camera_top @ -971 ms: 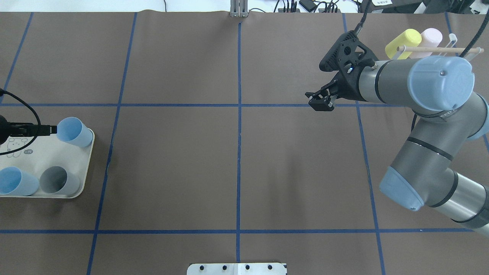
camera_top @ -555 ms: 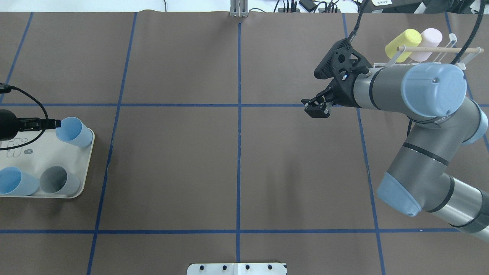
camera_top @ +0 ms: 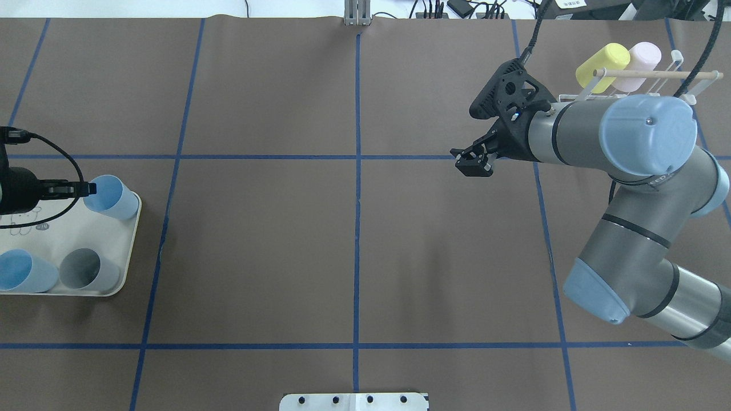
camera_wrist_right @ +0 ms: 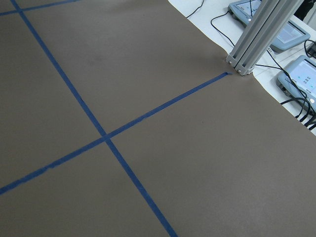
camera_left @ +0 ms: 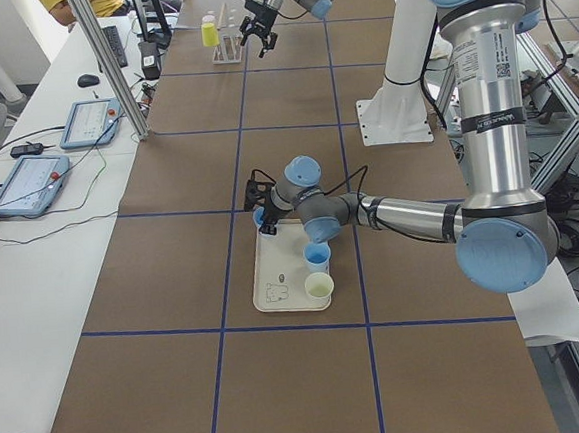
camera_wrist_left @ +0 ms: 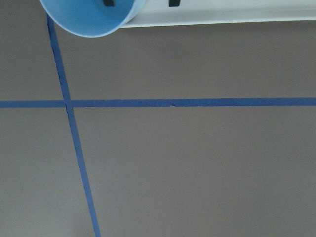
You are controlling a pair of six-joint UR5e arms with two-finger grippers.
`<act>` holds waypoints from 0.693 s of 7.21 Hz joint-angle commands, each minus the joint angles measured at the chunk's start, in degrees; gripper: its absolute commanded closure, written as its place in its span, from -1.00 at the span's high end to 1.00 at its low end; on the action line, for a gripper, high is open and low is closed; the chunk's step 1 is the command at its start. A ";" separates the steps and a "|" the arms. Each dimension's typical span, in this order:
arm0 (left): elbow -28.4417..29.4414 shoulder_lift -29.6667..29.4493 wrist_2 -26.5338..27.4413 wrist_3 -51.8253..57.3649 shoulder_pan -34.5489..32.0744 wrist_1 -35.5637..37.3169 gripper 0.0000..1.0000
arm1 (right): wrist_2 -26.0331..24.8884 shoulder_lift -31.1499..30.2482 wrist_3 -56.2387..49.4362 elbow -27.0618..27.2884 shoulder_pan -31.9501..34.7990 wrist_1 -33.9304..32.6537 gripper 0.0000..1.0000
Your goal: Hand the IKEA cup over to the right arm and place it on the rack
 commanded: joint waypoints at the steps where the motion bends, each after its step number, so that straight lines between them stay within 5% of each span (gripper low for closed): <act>1: 0.34 0.03 1.12 -0.01 0.75 0.13 -0.33 | 0.06 0.00 0.00 0.00 0.00 -0.05 0.98; 3: 0.61 0.12 2.00 0.08 0.75 0.22 -0.83 | 0.06 -0.09 -0.09 0.00 0.00 0.04 0.98; 5: 0.35 0.56 2.27 0.61 0.67 0.31 -1.00 | 0.06 0.00 -0.18 0.09 0.00 0.04 0.98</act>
